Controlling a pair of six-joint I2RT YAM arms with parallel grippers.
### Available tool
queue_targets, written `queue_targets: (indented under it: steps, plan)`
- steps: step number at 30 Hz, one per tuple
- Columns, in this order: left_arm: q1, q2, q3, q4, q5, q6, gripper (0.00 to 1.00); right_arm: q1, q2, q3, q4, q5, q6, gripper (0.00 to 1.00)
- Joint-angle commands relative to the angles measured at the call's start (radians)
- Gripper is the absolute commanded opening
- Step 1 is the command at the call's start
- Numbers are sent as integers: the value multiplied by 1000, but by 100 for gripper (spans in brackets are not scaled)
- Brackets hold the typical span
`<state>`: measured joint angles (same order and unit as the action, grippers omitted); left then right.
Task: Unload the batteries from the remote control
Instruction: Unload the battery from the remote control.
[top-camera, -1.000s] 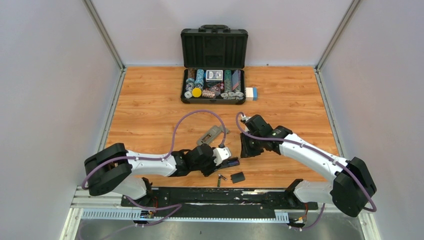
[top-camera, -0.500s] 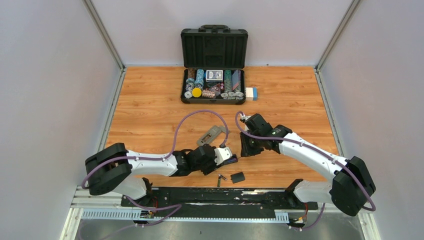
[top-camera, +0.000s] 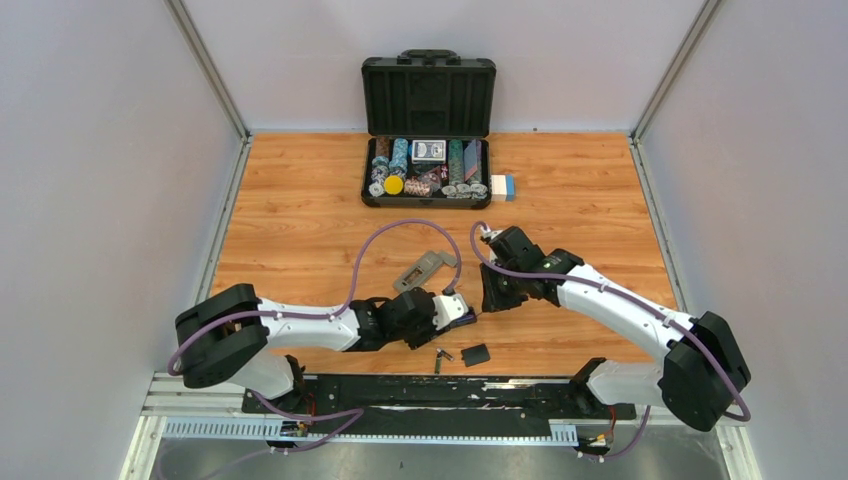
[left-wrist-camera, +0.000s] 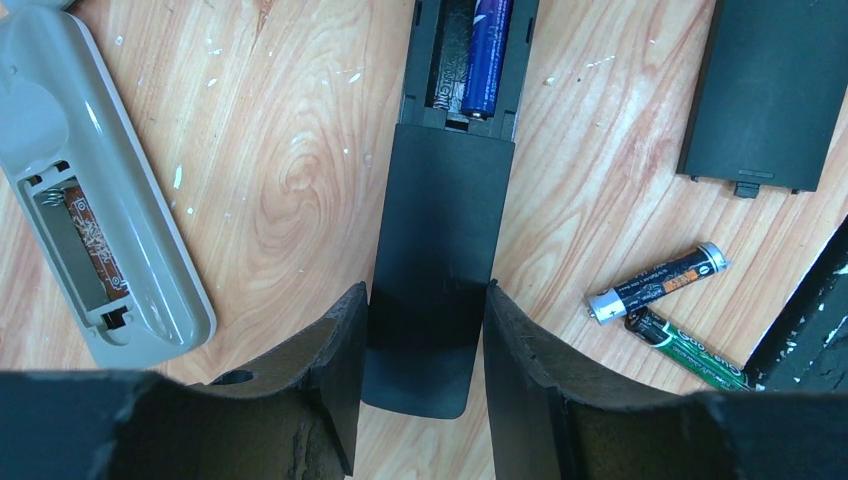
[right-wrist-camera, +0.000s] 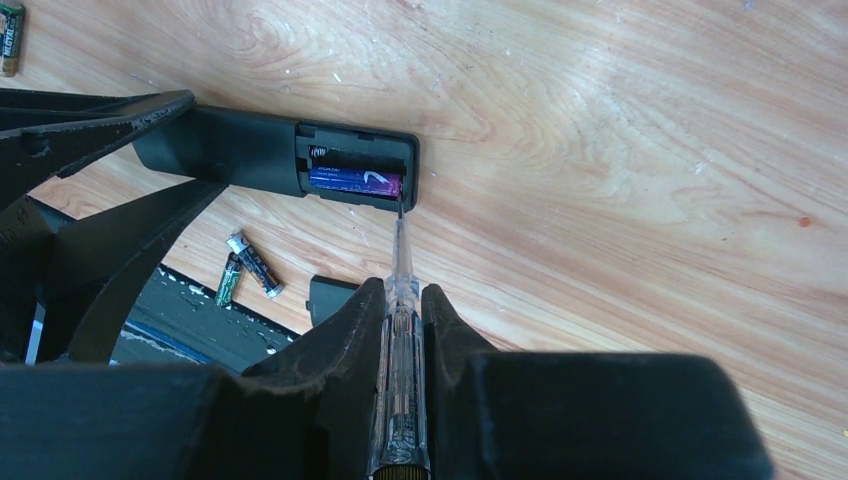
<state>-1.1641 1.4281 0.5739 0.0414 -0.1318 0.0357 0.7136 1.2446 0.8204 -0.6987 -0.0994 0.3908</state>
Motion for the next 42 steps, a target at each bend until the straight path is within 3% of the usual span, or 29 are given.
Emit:
queue_targets:
  steps: [1,19,42]
  plan:
    - [-5,41,12,-37,29,4,40,-2,30,10,28,34,-6,0]
    - [-5,61,25,-65,72,-5,38,-28,-78,-73,182,-164,12,0]
    - [-5,81,44,-99,77,-6,37,-65,-131,-90,169,-143,19,0]
